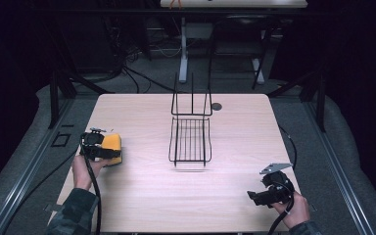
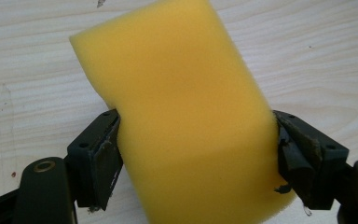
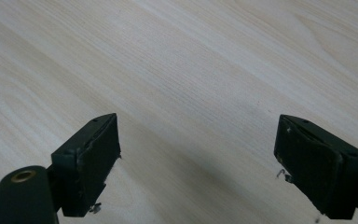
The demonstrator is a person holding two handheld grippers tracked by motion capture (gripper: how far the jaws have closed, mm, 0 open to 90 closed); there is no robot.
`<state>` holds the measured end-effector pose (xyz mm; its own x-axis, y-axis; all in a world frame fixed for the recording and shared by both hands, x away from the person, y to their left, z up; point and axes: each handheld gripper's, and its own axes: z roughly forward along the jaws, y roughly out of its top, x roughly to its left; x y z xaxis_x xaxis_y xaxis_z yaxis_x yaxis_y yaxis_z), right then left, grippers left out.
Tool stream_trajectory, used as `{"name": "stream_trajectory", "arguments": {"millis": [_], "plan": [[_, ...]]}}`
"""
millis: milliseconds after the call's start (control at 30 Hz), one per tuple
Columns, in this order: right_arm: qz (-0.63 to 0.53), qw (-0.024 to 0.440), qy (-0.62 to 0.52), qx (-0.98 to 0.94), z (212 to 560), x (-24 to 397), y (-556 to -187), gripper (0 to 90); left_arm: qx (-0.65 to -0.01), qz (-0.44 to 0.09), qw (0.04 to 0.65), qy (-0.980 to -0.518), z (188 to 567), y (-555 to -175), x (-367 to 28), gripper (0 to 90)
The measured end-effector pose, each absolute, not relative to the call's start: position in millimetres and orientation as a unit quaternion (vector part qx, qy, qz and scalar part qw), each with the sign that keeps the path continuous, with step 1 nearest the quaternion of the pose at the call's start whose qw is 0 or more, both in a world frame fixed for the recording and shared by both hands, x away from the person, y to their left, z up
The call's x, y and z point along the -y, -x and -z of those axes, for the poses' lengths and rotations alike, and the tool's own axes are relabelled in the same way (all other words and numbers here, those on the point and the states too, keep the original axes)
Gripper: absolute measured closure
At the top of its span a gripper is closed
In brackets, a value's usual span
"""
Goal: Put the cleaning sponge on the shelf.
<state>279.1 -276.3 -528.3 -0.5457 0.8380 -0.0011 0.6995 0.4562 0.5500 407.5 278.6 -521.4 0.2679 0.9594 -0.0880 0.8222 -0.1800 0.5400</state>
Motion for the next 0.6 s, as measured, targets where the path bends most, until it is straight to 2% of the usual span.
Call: {"name": "stream_trajectory", "arguments": {"millis": [600], "plan": [[-0.252,0.136,-0.456,-0.842,528.8,276.4,-279.7,13.9,-0.557,-0.138,0.26,-0.777,506.3,-402.5,-265.1,22.4]]}}
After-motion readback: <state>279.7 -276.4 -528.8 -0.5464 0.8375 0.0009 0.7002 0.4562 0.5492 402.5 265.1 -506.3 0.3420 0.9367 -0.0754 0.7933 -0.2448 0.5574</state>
